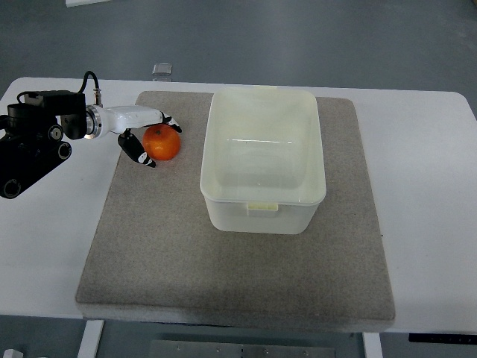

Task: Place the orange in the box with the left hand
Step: 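Close the left hand fingers around the orange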

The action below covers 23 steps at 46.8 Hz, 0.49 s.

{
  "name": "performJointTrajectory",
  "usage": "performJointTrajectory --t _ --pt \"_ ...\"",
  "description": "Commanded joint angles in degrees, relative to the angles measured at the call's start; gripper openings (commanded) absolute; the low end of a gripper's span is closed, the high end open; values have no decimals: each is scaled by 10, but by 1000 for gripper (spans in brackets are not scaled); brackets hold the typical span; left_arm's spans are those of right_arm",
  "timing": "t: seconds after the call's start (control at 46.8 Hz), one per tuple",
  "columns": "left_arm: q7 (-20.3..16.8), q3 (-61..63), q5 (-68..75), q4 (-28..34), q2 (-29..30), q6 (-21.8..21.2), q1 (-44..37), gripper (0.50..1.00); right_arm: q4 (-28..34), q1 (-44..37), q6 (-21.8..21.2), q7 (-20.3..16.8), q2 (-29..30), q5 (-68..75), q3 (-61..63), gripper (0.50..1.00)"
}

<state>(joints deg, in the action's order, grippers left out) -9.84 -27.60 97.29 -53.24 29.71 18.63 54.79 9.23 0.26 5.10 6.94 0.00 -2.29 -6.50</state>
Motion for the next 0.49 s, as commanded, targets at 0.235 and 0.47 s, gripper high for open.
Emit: performJointTrajectory --t 0.235,0.47 --pt "0 0 -1 0 2 0 23 500 0 0 0 0 0 0 0 932" --pt "-4 -6 -27 -4 19 12 102 500 0 -1 0 0 0 0 0 932"
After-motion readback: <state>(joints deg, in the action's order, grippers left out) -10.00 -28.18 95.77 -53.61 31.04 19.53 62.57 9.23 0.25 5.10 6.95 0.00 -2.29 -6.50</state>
